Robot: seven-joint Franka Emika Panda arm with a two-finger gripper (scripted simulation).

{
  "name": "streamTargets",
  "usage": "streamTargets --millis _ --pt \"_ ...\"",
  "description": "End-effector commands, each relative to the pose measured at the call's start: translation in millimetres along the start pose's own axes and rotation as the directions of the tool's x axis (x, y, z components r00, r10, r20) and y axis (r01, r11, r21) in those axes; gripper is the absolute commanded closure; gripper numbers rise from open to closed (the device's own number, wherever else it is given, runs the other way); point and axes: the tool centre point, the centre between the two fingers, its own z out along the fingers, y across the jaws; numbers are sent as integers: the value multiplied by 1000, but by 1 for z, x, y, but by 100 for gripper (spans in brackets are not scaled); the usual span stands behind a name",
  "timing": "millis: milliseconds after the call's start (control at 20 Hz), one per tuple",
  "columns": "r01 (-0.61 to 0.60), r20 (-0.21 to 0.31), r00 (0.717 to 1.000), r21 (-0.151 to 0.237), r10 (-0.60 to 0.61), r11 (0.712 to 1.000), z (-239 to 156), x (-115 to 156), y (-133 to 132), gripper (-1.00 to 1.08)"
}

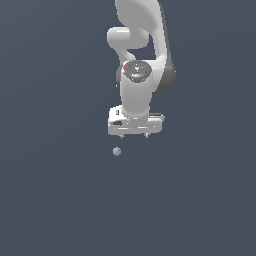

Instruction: Pick up the object and move it to a goal position.

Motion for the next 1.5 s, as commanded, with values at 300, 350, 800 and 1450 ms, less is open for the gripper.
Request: streamTargets --millis 300,350,800,1450 --pt "78 -4 997 -5 -78 997 14 1 13 -92" --pt "93 -4 996 -6 -93 996 17 1 16 -92" --pt "270 -11 963 -16 -270 963 49 0 45 -92" --pt "472 -16 881 -27 -473 881 88 -5 78 -92"
